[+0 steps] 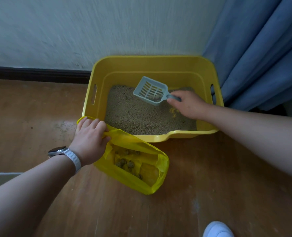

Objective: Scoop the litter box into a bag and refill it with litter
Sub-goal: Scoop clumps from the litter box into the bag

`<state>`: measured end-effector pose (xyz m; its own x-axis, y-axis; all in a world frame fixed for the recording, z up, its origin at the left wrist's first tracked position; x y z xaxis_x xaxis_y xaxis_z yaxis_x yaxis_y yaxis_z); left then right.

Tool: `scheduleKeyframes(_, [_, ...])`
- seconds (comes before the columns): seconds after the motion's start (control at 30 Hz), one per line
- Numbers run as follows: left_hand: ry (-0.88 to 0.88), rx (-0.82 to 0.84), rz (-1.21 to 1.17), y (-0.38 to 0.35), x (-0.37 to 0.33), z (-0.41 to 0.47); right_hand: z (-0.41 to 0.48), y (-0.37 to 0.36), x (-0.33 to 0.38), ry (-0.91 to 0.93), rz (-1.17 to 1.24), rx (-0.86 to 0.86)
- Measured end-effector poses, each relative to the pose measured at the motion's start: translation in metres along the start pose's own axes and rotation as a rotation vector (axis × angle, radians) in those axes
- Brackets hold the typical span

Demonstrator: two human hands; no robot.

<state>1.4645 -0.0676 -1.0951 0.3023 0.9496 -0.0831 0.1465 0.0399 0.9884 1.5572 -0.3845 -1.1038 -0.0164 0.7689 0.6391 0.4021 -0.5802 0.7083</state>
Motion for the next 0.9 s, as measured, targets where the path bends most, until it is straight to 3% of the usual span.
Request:
scheduleKeyframes(0.53, [0.023, 0.018, -0.005, 0.001, -0.001, 0.0, -0.022, -0.015, 0.011, 0.018, -0.071, 0.007])
scheduleKeyframes(0.77, [0.006, 0.023, -0.027, 0.004, -0.002, -0.002, -0.049, -0.02, 0.056, 0.36, -0.296, -0.138])
scheduleKeyframes(0.9, [-0.025, -0.002, -0.008, 0.004, -0.001, -0.002, -0.068, -0.03, 0.072, 0.66, -0.468, -0.23])
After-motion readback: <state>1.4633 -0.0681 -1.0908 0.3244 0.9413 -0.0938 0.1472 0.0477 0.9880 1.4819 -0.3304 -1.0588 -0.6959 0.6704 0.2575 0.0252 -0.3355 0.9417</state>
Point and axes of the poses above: each hand's wrist, its own z-axis towards the middle knuckle, its own y-axis out of the back of the hand, x = y × z, the point moved 5 cm from there along z, towards the middle knuckle, and after that the axes turned 5 degrees about x, right-handed, at the moved point
